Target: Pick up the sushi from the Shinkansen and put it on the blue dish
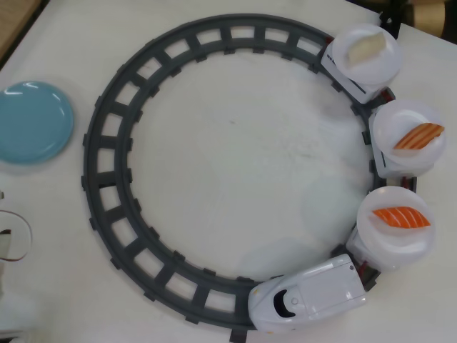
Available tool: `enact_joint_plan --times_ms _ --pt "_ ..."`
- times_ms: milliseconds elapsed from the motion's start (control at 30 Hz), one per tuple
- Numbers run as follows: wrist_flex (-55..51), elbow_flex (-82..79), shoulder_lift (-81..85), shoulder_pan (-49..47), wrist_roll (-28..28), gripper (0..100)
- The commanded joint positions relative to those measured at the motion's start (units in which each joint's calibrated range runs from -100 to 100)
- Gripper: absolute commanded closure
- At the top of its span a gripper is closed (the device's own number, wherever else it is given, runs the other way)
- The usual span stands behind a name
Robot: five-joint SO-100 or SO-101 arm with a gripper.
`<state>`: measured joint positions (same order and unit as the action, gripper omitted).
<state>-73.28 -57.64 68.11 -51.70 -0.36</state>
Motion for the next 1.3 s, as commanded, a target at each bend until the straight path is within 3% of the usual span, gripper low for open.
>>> enact_joint_plan --times_ms 0,400,833,1267 --pt "0.6 4.8 -0.3 4.6 1.6 79" --pt "0.6 6.3 -0.4 25.9 1.7 79" --pt "1.0 8.6 -1.0 31.8 1.7 79" --pt "-0.5 33.4 -30.3 40.5 1.1 79"
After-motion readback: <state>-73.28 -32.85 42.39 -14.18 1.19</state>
